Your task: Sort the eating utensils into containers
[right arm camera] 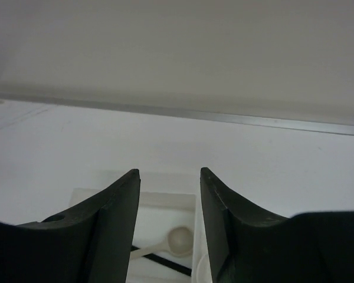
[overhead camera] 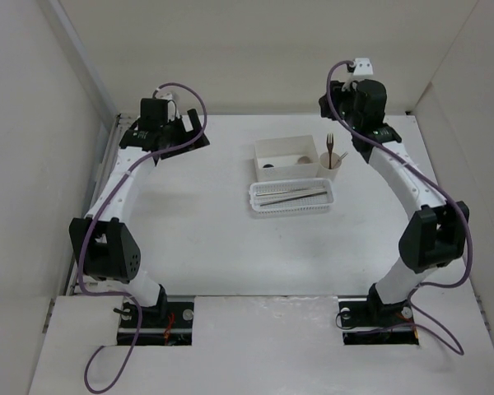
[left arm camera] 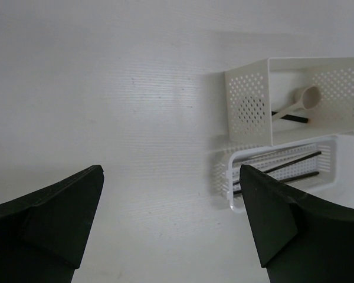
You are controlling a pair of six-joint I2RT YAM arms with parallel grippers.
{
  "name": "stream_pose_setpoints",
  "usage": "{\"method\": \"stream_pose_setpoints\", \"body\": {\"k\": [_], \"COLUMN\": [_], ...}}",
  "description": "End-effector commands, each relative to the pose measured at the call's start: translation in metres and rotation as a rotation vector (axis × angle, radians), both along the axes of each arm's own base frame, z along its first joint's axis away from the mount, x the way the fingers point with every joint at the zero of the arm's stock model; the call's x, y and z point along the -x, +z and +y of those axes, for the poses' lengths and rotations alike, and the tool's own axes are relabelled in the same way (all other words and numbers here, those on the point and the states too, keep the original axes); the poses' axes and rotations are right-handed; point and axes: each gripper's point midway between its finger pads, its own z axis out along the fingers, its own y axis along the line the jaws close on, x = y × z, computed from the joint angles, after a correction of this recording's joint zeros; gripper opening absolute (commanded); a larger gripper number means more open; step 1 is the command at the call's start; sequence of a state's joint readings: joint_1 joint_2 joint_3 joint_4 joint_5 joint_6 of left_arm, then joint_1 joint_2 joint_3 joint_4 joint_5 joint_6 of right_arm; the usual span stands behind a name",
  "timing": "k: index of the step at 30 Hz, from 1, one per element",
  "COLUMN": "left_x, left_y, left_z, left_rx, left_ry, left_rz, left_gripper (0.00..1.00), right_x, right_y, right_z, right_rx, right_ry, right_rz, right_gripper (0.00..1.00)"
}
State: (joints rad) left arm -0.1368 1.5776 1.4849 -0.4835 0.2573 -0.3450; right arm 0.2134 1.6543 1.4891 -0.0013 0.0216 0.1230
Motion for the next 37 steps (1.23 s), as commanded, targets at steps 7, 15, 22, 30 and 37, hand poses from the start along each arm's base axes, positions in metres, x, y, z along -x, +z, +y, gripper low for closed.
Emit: {"method": "stream_pose_setpoints", "body": {"k": [7,15,22,30,37], "left_x": [-0.024,0.007,0.045,0.080,0.091], "left_y": [0.006,0.016,0.013,0.021,0.022], "left_z": [0.100,0.140,0.142,0.146,0.143], "left_rx": [-0.378,-0.491,-0.445,-0.410,-0.360], "left_ry": [0.271,0.413,0.462,0.498,0.519], "left_rz": [-0.111,-0.139,-0.162,-0.229,-0.248], "left_gripper": [1.00,1.00,1.00,1.00,1.00], "right_x": [0.054,0.178,0.193,0.227,0.246], "right_y": [0.024,0.050,0.081,0.074,0.088], "right_z": [-0.121,-0.316,-0.283,-0.287,-0.272], "right_rx": [-0.108,-0.029,-0.095,-0.265,-0.298], "right_ry": [-0.137,-0.880,-0.761,-0.940,-0.921], "right_rz": [0.049,0.067,-0.107,-0.077,-0.138], "right_gripper": [0.62,0.81,1.00,1.00,1.00]}}
